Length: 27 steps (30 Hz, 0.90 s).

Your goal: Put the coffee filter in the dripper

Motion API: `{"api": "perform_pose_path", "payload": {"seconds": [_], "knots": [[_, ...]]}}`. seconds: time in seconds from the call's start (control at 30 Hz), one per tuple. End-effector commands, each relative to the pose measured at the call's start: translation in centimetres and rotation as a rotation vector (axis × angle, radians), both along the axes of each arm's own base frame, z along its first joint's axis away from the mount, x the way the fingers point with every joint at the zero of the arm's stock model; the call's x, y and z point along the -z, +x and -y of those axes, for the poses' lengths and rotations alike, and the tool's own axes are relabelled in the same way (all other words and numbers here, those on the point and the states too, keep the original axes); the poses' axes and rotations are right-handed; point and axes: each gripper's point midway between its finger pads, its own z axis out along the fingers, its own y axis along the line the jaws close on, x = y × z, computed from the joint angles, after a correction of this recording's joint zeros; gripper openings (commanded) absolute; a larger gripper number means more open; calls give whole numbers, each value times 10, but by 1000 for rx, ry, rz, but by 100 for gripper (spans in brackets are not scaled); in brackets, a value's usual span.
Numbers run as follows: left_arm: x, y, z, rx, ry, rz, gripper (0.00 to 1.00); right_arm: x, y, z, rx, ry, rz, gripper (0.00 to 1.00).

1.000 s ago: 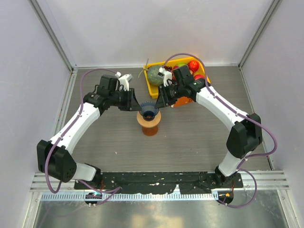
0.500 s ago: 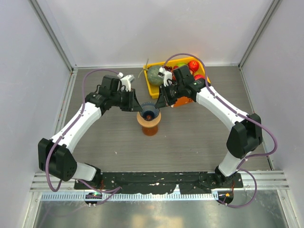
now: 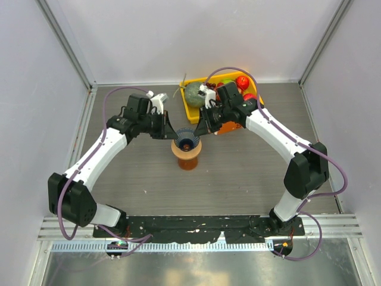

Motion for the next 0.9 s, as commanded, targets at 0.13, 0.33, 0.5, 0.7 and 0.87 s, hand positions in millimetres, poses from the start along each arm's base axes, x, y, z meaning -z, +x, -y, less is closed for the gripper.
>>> {"api": "perform_pose_path", "payload": {"seconds": [0.13, 0.33, 0.5, 0.7, 0.87], "knots": [[18, 9, 2, 5, 21, -39, 0, -2, 2, 1, 2, -15, 4, 5], [25, 10, 4, 9, 21, -72, 0, 9, 3, 2, 9, -39, -24, 5], [29, 9, 4, 12, 27, -84, 0, 21, 5, 4, 15, -63, -34, 5], [31, 10, 4, 18, 31, -91, 0, 34, 8, 9, 26, -81, -60, 5], [37, 8, 4, 17, 38, -103, 0, 39, 7, 9, 23, -89, -67, 5]]}}
